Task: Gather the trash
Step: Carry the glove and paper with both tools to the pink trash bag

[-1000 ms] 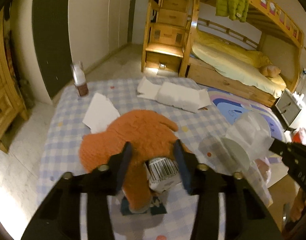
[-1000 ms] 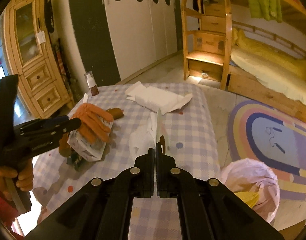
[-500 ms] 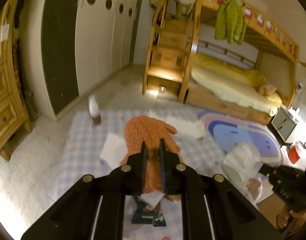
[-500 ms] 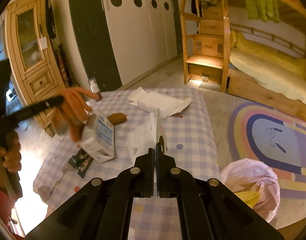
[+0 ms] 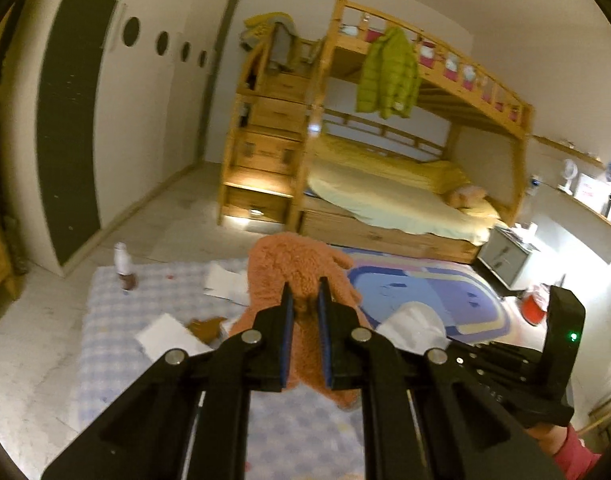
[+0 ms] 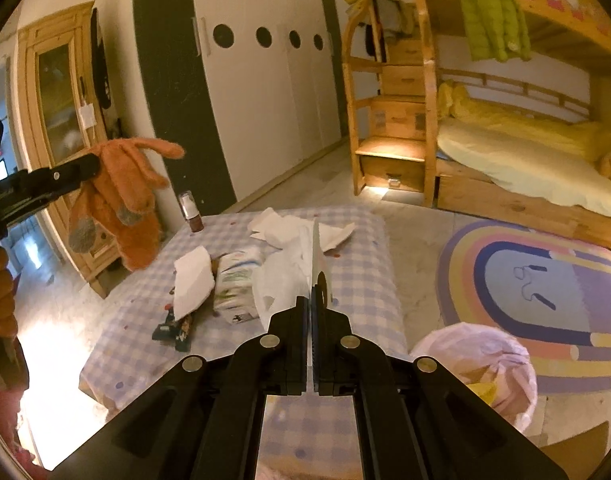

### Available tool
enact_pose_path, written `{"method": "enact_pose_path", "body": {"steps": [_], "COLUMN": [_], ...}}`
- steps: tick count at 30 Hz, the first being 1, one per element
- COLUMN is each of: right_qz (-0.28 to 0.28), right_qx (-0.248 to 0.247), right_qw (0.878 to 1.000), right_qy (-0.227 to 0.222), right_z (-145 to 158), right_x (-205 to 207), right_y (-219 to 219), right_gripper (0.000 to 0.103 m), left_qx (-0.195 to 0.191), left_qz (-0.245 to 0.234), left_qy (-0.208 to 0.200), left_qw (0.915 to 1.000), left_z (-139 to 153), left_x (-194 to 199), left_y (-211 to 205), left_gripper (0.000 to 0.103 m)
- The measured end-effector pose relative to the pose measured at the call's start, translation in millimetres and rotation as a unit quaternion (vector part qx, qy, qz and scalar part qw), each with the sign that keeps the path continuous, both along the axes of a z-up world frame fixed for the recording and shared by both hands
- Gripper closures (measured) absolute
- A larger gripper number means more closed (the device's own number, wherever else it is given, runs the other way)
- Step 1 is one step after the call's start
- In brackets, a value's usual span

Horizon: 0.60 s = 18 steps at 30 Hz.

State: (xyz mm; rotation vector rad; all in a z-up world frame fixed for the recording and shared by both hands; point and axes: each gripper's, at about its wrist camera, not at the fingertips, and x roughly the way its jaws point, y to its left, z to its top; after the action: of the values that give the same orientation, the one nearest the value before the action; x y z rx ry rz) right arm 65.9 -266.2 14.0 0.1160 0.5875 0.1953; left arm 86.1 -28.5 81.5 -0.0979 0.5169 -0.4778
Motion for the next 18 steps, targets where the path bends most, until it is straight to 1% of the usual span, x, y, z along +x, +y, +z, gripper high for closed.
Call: {"method": "enact_pose_path", "body": {"steps": [4,8,13,18], "right_qz": [-0.024,-0.057,-0.096,-0.136], "right_qx": [-0.005,-0.003,-0.005,-0.006], "right_qw": [1.0,0.998,0.995,0.99], "right_qy": [0.006,0.018,0.032,0.042], "right_z": [-5,-14,-27,-38], "right_x": [-13,-27,-40,-46], "right_y": [-18,-43,-70,-100], "right_gripper": [0.102,0.102,0.102,0.102], "left_qx": [0.02,0.038,0.055,0.067], "left_qz": [-0.027,-0.061,-0.113,-0.154], "left_qy": [-0.002,0.006,0.022,0.033], "left_qw": [0.9994,0.9974,0.9918,0.9853], "left_z": [-18,-41,-66,-80], "left_x": [-10,-15,-18,-11], "left_y": [-32,-71,-118,-162], "left_gripper": [0.094,0.094,0.093,0.093]}}
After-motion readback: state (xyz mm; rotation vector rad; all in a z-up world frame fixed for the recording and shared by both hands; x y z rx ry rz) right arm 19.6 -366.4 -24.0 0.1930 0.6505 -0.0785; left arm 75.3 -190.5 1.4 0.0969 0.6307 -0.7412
